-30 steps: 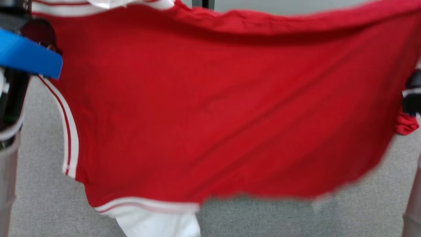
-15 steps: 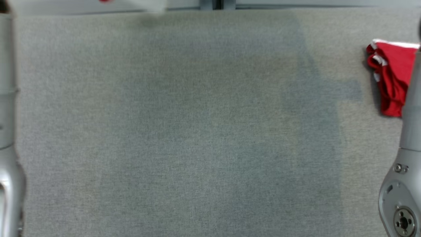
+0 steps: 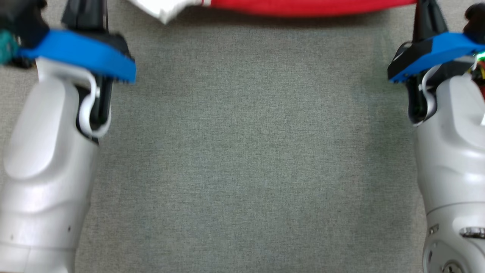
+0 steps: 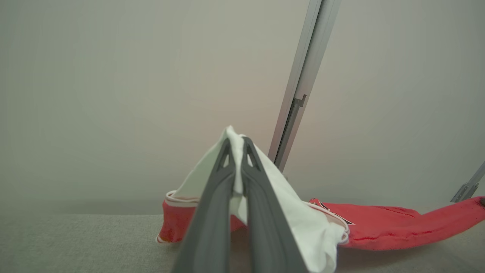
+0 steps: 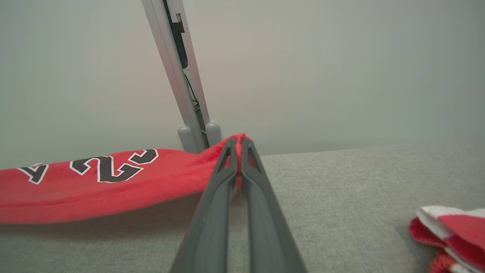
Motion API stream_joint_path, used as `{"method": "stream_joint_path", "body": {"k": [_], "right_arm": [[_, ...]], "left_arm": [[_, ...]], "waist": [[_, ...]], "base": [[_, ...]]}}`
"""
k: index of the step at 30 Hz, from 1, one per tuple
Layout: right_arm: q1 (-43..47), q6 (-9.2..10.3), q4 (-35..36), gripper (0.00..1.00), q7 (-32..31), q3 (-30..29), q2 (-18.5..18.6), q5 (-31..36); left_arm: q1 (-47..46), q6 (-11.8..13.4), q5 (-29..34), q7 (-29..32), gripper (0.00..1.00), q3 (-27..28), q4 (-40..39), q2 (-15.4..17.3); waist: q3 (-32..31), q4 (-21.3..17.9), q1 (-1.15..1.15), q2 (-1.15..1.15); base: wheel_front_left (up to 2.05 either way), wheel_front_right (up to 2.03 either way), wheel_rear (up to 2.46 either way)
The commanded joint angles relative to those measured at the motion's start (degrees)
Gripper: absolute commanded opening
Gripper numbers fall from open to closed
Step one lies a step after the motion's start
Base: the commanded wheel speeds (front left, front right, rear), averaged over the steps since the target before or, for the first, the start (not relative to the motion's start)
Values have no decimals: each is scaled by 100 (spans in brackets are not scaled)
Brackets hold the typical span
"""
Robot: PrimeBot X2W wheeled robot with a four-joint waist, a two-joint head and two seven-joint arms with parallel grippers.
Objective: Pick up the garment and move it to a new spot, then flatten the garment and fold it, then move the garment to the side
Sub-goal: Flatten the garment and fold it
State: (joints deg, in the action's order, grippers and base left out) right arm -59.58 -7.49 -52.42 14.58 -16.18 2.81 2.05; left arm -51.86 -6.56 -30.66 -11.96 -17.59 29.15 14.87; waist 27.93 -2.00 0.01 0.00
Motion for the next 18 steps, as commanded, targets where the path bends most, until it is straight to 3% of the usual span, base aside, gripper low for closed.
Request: {"method": "stream_joint_path", "body": {"k": [1, 9, 18], "right_arm": [[88, 0, 18, 0, 40, 47, 19, -58], [1225, 0, 1316, 0, 65, 713, 18, -1198], [3077, 0, 2741, 0, 66, 1135, 17, -2048]], "left_arm": [[107, -34, -54, -60, 0, 23, -95, 36], [1529, 47, -461, -270, 0, 399, -1047, 139], [3326, 333, -477, -321, 0, 581, -2212, 52]], "waist": [[-2, -3, -1, 0], [-266, -111, -1, 0], [-1209, -169, -1, 0]], "base": [[0, 0, 0], [0, 0, 0], [0, 0, 0]]}}
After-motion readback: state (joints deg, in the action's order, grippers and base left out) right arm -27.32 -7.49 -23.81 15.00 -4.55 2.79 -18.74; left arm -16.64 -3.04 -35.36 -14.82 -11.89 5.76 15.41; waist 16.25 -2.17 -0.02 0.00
